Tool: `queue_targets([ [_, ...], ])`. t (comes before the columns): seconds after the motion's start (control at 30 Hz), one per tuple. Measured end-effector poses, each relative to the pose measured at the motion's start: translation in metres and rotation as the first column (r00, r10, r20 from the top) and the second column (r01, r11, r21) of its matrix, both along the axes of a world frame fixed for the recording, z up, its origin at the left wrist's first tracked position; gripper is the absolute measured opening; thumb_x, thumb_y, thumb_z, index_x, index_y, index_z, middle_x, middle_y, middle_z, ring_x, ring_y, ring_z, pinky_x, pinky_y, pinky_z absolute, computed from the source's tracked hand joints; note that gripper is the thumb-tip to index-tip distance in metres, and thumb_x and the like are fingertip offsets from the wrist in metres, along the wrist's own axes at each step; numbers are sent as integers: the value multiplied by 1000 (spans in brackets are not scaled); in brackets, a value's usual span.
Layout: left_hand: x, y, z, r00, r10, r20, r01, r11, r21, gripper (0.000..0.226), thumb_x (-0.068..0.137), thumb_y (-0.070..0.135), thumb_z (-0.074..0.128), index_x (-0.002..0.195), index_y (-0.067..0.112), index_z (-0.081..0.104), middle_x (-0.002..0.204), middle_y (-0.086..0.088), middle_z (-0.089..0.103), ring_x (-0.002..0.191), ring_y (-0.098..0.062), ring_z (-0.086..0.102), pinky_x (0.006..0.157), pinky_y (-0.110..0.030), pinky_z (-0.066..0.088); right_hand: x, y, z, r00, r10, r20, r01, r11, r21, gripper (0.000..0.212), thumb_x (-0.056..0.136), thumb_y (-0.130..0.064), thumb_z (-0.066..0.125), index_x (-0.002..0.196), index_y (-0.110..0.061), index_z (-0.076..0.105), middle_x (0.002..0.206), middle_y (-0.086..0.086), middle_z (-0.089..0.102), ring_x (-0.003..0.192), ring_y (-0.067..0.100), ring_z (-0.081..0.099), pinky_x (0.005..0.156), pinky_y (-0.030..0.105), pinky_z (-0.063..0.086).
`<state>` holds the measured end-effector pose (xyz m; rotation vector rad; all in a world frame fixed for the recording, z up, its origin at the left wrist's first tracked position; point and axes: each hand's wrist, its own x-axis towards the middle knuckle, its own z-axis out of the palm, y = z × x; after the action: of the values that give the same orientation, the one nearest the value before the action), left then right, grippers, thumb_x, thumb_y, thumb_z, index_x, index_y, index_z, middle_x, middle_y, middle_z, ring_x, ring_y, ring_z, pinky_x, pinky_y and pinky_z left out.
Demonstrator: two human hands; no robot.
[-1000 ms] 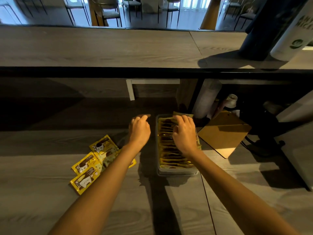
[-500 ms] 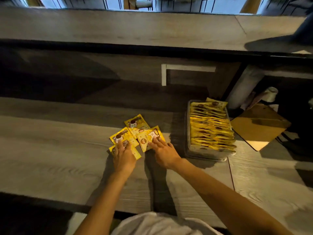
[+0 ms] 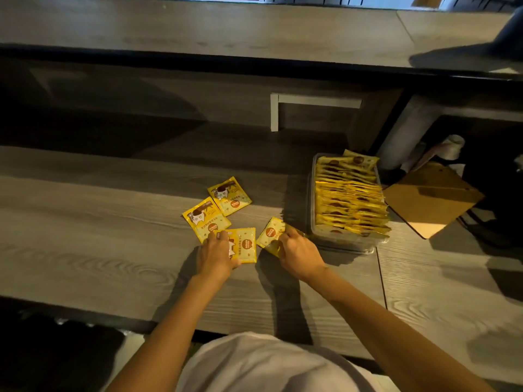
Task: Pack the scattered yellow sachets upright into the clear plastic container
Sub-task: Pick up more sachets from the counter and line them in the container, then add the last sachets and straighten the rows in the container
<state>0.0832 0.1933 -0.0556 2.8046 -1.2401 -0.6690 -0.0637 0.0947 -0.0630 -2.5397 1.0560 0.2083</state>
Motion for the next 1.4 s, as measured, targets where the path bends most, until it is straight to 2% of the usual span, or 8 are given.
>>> queue_targets([
  [0.23, 4, -19, 0, 972, -215, -95, 216, 976, 3, 96, 80, 20, 71, 150, 18, 5, 159, -5, 0, 147, -25, -7, 118, -42, 12, 14, -21, 9, 998, 16, -68, -6, 989, 147, 70, 89, -1, 51, 147, -12, 12, 151, 22, 18, 126, 47, 42, 101, 49, 39],
  [0.43, -2, -22, 3, 994, -110, 12, 110, 994, -19, 96, 70, 26, 79, 145, 21, 19, 142, -10, 29, 134, -28, 26, 108, -39, 28, 18, -16, 13, 994, -71, -84, 80, 991, 104, 88, 80, 10, 57, 147, -13, 4, 144, 22, 24, 118, 44, 51, 91, 47, 48],
  [0.63, -2, -30, 15, 995, 15, -102, -33, 983, -179, 57, 85, 12, 64, 138, 16, 42, 134, -14, 46, 124, -32, 45, 100, -40, 40, 15, -15, 27, 999, -24, -48, 26, 999, 46, 50, 87, -5, 55, 133, -8, 34, 124, 21, 54, 112, 40, 55, 87, 45, 49],
  [0.8, 2, -38, 51, 998, 64, 16, -54, 930, -364, 18, 84, 7, 58, 101, 9, 64, 109, -14, 67, 107, -34, 57, 86, -36, 42, 20, -24, 53, 988, -80, 131, 77, 997, 27, 27, 91, -22, 53, 113, -9, 57, 109, 19, 64, 100, 38, 61, 82, 46, 54],
  [0.93, 11, -54, 72, 996, 85, -38, -93, 884, -458, 26, 85, 5, 56, 109, 15, 59, 113, -13, 63, 107, -33, 54, 77, -35, 40, 15, -42, 80, 957, -119, 263, 130, 991, -25, 25, 91, -25, 54, 111, -12, 62, 105, 13, 68, 93, 29, 64, 74, 37, 55],
  [1.03, 15, -71, 88, 997, 66, -47, -80, 842, -534, 37, 88, 4, 52, 121, 20, 59, 121, -11, 62, 113, -31, 51, 90, -38, 44, 8, -54, 102, 912, -111, 394, 154, 985, -77, 23, 92, -23, 54, 110, -12, 63, 102, 10, 70, 86, 23, 67, 63, 31, 54],
  [1.13, 9, -91, 108, 999, 51, -13, -48, 774, -631, 31, 86, 1, 54, 109, 16, 68, 110, -10, 68, 105, -29, 59, 85, -37, 48, -7, -66, 120, 852, -124, 508, 229, 962, -150, 28, 95, -19, 49, 120, -11, 58, 111, 13, 69, 97, 29, 67, 72, 35, 55],
  [1.4, -34, -153, 127, 980, -176, -89, 33, 594, -804, 21, 83, -8, 52, 88, 6, 68, 89, -11, 68, 80, -13, 57, 67, -19, 41, -58, -110, 122, 697, -350, 626, 512, 854, -94, 13, 90, -5, 53, 101, -1, 48, 101, 21, 67, 90, 39, 62, 73, 50, 52],
])
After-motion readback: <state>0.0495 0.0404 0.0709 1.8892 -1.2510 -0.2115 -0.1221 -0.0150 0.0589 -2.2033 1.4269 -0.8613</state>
